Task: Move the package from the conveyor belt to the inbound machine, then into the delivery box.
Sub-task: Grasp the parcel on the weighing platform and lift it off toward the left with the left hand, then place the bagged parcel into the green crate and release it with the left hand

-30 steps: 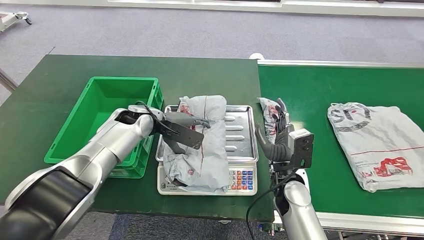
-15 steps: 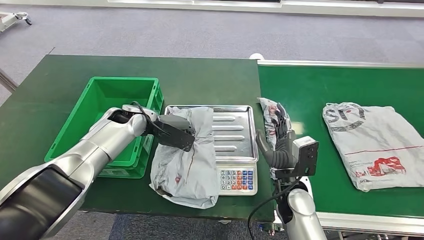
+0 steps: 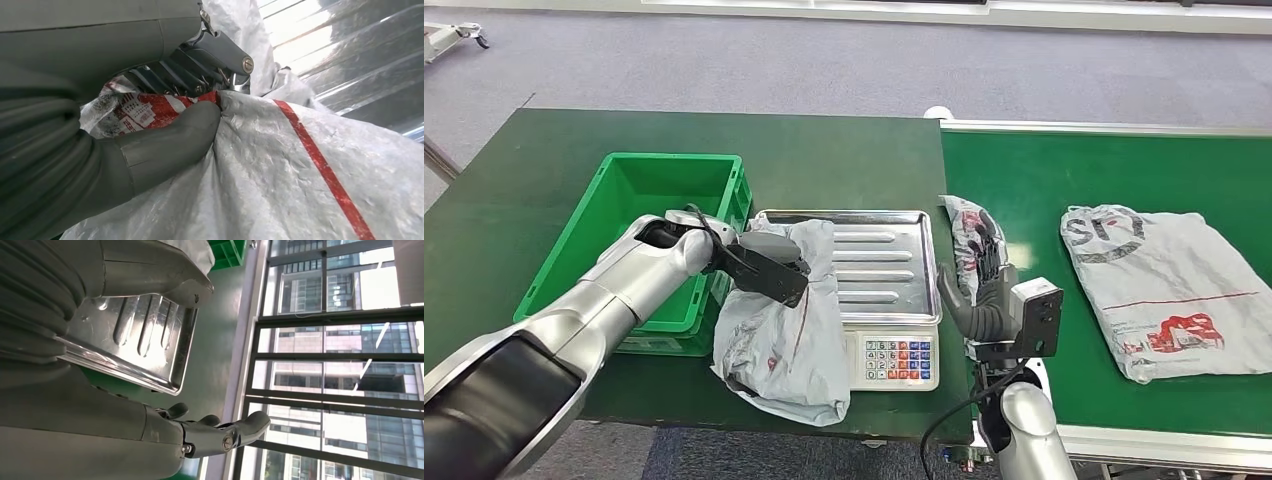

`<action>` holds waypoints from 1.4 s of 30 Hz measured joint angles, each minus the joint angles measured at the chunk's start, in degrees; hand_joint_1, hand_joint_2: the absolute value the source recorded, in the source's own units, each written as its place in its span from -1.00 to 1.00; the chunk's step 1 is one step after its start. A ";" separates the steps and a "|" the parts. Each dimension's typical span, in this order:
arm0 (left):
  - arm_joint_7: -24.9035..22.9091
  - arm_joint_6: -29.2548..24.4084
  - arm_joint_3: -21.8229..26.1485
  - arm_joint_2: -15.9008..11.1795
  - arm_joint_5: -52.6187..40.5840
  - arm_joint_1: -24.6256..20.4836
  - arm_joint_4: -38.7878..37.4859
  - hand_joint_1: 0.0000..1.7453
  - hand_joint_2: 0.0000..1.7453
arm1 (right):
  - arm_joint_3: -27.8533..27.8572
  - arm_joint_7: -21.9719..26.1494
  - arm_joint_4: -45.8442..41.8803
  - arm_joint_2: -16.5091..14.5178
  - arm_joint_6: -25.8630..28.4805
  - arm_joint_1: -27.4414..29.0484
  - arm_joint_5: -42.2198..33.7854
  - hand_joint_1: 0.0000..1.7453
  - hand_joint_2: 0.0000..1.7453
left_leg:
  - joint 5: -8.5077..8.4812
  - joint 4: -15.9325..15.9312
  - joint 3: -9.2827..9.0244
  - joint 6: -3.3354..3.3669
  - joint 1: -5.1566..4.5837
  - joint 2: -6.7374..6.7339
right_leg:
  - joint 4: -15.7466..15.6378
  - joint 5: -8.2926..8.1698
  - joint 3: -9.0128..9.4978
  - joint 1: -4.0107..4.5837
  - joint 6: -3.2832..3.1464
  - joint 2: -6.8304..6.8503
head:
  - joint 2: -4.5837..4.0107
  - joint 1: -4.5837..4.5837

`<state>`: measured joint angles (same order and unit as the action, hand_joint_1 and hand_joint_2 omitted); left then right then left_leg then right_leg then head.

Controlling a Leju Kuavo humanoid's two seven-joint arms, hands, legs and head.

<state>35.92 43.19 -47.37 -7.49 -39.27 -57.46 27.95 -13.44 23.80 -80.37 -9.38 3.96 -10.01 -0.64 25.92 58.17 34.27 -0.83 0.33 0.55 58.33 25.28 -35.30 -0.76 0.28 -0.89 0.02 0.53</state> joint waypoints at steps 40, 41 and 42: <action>-17.02 -35.69 4.08 -6.50 -2.67 -2.24 4.01 1.00 1.00 | 4.01 0.44 -6.53 -0.07 -0.34 6.40 4.72 -1.00 1.00 | -0.05 -0.01 0.03 -0.07 0.01 0.01 | 0.01 -0.03 -0.03 0.07 -0.06 -0.01 | 0.00 -0.01; -17.94 -36.86 4.72 -6.53 -3.01 -2.04 2.81 1.00 1.00 | 4.09 0.39 -6.65 -0.07 -0.33 6.53 4.77 -1.00 1.00 | -0.05 -0.01 0.04 -0.08 0.01 0.01 | 0.01 -0.02 -0.03 0.07 -0.06 -0.01 | 0.00 0.00; -18.68 -37.87 5.40 -6.59 -3.25 -1.81 1.73 1.00 1.00 | 4.16 0.38 -6.74 -0.07 -0.33 6.69 4.81 -1.00 1.00 | -0.05 -0.01 0.04 -0.08 0.01 0.01 | 0.02 -0.02 -0.03 0.07 -0.06 -0.01 | 0.00 0.00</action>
<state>17.23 5.33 -41.97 -14.08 -42.52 -59.27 29.68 -9.28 24.18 -87.11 -9.44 3.63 -3.32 4.16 25.87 58.16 34.31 -0.91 0.35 0.55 58.35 25.25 -35.33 -0.69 0.22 -0.90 0.02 0.53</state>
